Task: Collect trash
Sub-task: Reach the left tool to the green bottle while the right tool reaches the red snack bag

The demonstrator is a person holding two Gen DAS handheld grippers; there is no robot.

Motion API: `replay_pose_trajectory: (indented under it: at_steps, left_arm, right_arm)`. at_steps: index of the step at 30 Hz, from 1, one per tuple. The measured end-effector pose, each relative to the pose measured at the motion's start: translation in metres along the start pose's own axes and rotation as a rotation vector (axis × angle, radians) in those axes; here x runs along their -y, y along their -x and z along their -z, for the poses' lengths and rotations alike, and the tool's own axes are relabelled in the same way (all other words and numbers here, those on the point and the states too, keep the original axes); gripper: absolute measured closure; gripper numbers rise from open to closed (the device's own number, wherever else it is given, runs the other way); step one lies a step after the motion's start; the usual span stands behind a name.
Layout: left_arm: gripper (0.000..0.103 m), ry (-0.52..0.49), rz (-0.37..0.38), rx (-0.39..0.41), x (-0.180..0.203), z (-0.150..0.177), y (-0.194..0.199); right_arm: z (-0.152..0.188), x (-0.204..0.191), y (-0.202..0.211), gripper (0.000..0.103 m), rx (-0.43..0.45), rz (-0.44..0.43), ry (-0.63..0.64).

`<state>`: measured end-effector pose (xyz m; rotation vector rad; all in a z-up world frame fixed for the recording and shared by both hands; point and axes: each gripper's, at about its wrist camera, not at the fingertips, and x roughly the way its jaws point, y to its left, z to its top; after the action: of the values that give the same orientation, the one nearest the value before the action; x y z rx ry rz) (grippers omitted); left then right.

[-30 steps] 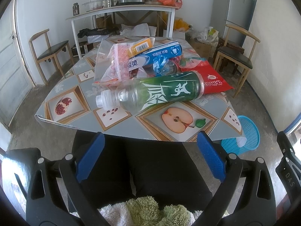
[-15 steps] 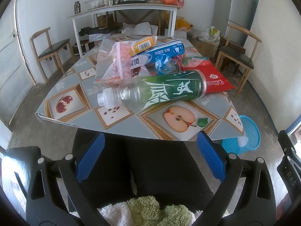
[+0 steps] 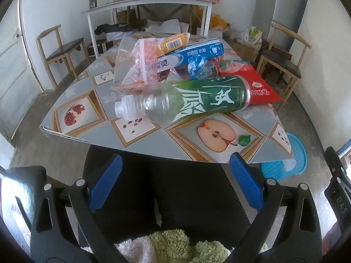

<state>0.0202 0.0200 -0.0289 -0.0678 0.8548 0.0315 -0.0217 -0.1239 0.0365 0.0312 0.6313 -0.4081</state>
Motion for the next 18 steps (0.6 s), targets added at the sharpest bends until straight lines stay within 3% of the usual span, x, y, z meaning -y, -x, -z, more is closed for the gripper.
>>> replay_pose_trajectory:
  at_steps: [7,13,18]
  left_arm:
    - [0.009,0.026,-0.007,-0.029,-0.011,-0.006,-0.018]
    - [0.009,0.041,-0.118,0.016,-0.042,-0.018,-0.032]
    - [0.009,0.057,-0.139,0.039,-0.073,-0.022,-0.041]
  right_arm:
    - [-0.007,-0.012,-0.02,0.006,-0.017,-0.034,0.009]
    - [-0.022,-0.025,-0.044,0.006,-0.006,-0.075,0.034]
    - [-0.034,-0.042,-0.063,0.006,0.01,-0.175,0.107]
